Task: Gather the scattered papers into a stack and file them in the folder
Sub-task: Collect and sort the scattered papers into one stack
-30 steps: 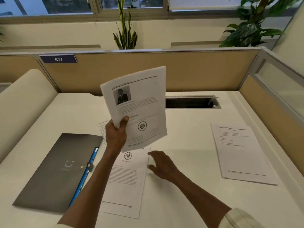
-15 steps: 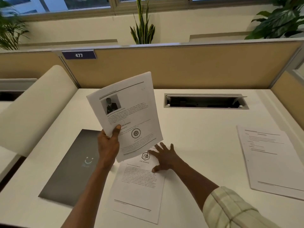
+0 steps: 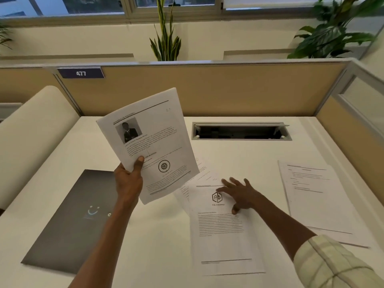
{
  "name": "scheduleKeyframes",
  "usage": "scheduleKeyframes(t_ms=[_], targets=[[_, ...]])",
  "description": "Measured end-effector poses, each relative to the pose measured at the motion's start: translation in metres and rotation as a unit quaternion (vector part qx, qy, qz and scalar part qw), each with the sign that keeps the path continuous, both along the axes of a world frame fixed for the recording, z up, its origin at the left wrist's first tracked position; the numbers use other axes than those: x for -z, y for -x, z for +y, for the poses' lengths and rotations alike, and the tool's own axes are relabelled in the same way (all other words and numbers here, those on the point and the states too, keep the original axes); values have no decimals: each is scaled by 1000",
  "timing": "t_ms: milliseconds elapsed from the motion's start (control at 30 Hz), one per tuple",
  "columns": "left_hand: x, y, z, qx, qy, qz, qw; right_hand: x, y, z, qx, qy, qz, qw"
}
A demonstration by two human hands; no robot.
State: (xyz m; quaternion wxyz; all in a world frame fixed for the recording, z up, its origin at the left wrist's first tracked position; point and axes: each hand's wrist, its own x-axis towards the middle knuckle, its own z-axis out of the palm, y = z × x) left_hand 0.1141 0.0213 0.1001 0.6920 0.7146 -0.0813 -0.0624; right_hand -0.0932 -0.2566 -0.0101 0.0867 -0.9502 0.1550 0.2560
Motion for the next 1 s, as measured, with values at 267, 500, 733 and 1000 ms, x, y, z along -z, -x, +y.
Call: scheduleKeyframes(t_ms=[267,500,733,1000], targets=[[13,13,-12,0,-10,-4,1000,6,60,21,236,-54,-159,957],[17,28,-8,-33,-32,-24,999,10,70,67,394,25,-73,916],[7,37,-11,-60,-29,-39,997,0,70,63,469,-52,-100,876],[-1,24,-12,-82,-15,-39,996,-24,66,35,444,-92,-234,860]])
